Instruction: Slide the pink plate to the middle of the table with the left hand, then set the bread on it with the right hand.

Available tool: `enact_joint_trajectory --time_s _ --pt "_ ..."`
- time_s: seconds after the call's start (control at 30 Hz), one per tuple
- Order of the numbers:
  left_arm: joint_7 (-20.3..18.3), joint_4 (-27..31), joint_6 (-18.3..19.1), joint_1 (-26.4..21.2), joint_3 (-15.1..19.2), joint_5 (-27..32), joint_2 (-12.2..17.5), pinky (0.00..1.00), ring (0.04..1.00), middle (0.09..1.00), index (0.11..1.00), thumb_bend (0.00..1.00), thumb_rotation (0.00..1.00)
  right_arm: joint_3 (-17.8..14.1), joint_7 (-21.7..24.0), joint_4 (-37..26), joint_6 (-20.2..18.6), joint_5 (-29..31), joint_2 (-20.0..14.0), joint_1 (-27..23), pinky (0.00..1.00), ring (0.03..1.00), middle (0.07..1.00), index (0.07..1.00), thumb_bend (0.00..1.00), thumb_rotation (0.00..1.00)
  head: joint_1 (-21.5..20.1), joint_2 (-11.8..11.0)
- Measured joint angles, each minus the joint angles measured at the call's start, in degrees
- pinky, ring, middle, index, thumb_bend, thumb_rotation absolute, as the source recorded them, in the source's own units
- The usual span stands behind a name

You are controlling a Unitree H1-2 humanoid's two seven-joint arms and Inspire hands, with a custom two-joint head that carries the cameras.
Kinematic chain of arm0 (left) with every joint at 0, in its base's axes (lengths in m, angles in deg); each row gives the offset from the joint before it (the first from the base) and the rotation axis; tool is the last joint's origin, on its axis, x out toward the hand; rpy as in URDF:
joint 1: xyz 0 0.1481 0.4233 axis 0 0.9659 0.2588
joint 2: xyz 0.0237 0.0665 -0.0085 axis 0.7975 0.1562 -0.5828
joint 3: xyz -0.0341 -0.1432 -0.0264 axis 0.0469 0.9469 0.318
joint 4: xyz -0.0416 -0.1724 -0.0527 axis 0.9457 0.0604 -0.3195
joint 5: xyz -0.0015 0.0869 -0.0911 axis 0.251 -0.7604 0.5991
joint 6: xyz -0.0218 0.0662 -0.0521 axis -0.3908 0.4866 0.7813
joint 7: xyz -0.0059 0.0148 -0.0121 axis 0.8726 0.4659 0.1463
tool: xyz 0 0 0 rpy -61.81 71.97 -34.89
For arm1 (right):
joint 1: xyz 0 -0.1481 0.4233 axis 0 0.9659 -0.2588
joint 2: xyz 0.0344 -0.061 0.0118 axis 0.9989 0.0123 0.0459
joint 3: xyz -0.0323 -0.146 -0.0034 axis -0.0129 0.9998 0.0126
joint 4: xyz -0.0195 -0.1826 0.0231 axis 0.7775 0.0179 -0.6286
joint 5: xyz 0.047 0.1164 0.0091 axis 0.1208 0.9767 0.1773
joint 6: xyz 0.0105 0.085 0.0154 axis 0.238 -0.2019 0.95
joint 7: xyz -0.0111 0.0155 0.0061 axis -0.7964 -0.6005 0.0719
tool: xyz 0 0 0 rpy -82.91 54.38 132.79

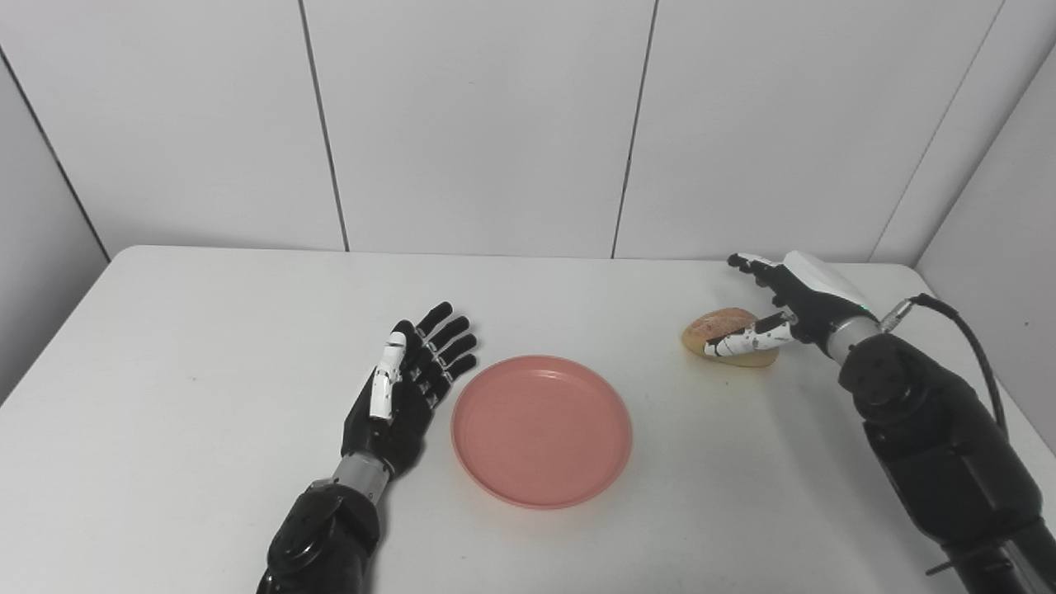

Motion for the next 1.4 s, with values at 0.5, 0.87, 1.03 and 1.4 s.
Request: enact_joint_trajectory --time_s 0.5,0.87,1.03,1.4 --pt "-0.1 -0.2 -0.2 0.0 0.2 0.1 0.0 0.87 0.856 0.858 0.850 0.34 1.00 1.2 -2.5 6.8 0.1 1.5 0.5 -1.1 0.71 0.821 0.872 0.897 0.98 0.33 -0.2 -0.1" --pt "-0.4 -0.2 -0.3 0.0 0.4 0.3 0.0 0.88 0.862 0.862 0.852 0.34 1.00 1.9 -4.3 12.1 1.0 3.3 1.7 -3.1 0.76 0.840 0.880 0.890 0.98 0.33 -0.3 -0.3" --pt "-0.5 -0.2 -0.3 0.0 0.4 0.5 0.0 0.88 0.860 0.860 0.852 0.34 1.00 2.4 -5.1 15.3 1.1 3.7 1.9 -4.2 0.78 0.858 0.897 0.898 0.97 0.34 -0.3 -0.3" --pt "-0.5 -0.1 -0.3 0.1 0.3 0.5 0.2 0.88 0.860 0.858 0.851 0.35 1.00 3.7 -6.4 20.3 1.8 3.9 2.1 -7.0 0.78 0.858 0.899 0.895 0.98 0.35 -0.3 -0.2"
